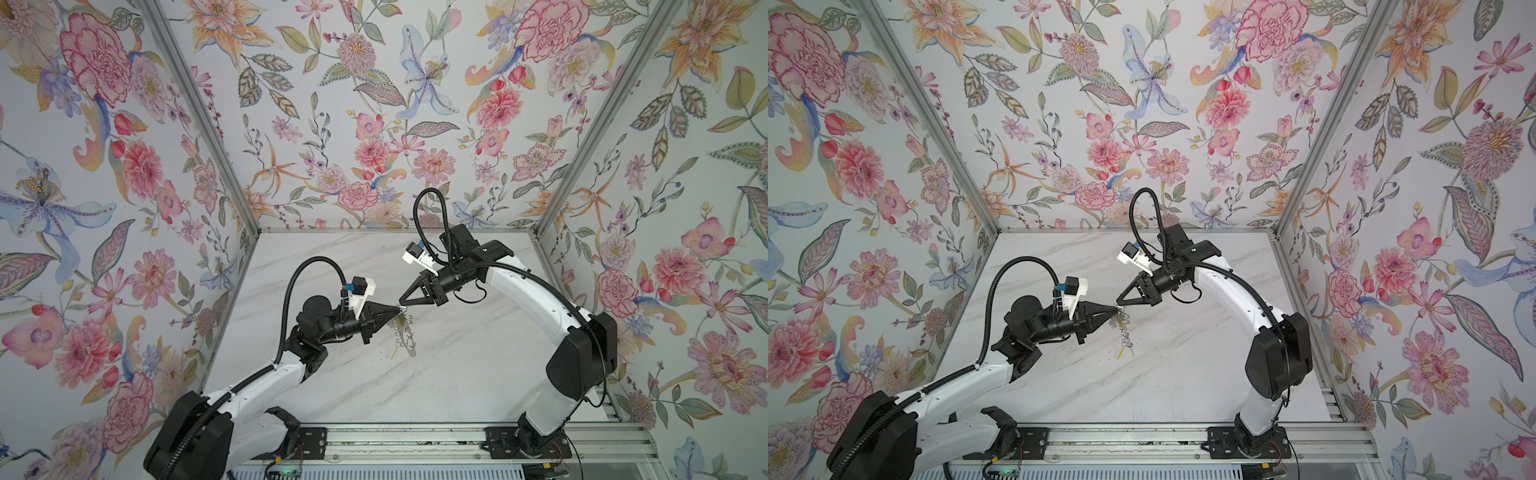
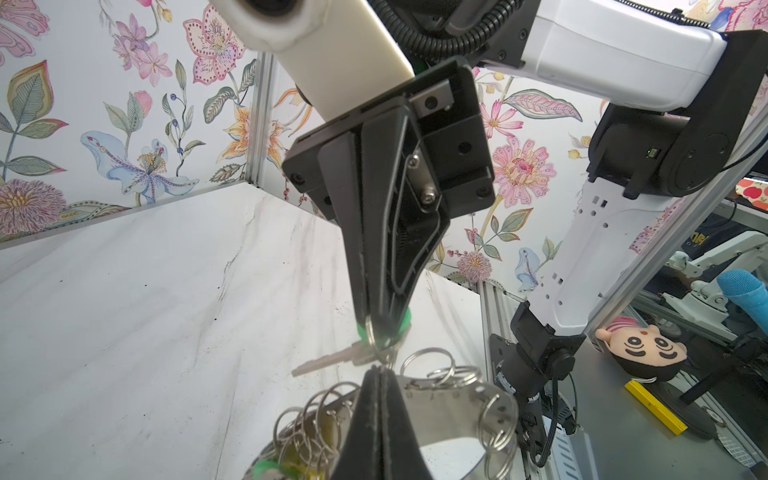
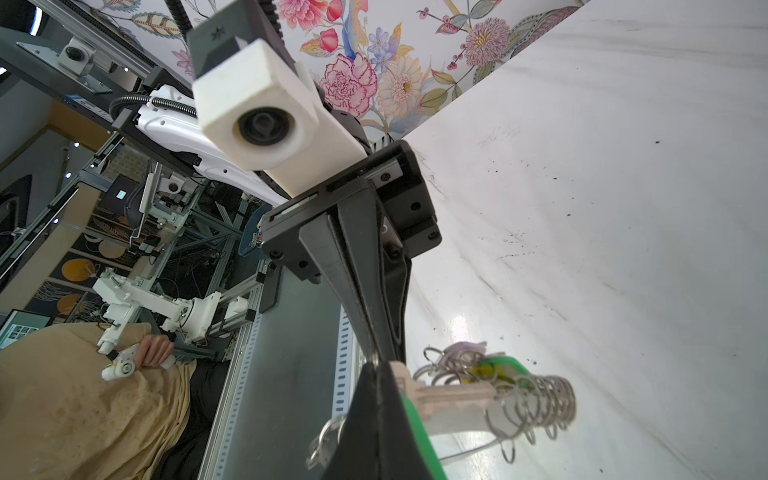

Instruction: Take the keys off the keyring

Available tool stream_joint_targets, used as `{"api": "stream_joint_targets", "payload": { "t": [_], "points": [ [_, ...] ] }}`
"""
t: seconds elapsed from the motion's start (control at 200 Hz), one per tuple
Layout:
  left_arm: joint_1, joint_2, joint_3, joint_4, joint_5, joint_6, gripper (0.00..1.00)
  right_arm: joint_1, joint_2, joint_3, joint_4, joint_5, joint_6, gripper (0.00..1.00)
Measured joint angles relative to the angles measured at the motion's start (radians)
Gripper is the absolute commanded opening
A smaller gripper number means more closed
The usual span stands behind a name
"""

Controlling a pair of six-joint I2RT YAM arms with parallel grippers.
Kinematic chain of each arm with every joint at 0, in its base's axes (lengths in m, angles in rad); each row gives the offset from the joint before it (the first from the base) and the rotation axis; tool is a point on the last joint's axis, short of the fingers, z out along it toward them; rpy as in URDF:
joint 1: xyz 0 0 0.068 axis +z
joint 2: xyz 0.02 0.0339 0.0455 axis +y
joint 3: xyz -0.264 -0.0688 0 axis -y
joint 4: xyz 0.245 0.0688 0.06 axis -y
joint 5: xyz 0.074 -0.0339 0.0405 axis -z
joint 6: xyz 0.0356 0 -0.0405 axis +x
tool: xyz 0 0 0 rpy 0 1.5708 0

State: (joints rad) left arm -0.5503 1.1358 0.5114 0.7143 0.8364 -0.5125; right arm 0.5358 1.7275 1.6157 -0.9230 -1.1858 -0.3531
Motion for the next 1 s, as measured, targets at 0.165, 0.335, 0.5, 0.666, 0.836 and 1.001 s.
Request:
{"api": "stream_joint_targets", "payload": {
  "t": [0.165,0.335,0.5,0.666,0.836,1.001],
  "points": [
    [-0.001,-0.015,-0.012,0.006,-0.015,0.0,0.0,-0.003,-0.002,-0.002,0.0,-0.003,0.0,0.0],
    [-0.001,-0.025,-0.019,0.005,-0.03,0.0,0.0,-0.006,-0.006,-0.014,0.0,-0.005,0.0,0.0],
    [-0.001,-0.026,-0.019,0.005,-0.032,0.0,0.0,-0.011,-0.019,-0.031,0.003,-0.007,0.0,0.0],
    [-0.006,-0.031,-0.019,0.008,-0.034,0.0,0.0,-0.019,-0.035,-0.047,0.009,-0.011,0.0,0.0],
    [-0.006,-0.037,-0.03,0.026,-0.04,-0.002,0.0,-0.021,-0.046,-0.068,0.028,-0.013,0.001,0.0],
    [-0.006,-0.037,-0.045,0.057,-0.04,-0.02,0.0,-0.026,-0.07,-0.112,0.068,-0.014,0.017,0.0]
  ]
}}
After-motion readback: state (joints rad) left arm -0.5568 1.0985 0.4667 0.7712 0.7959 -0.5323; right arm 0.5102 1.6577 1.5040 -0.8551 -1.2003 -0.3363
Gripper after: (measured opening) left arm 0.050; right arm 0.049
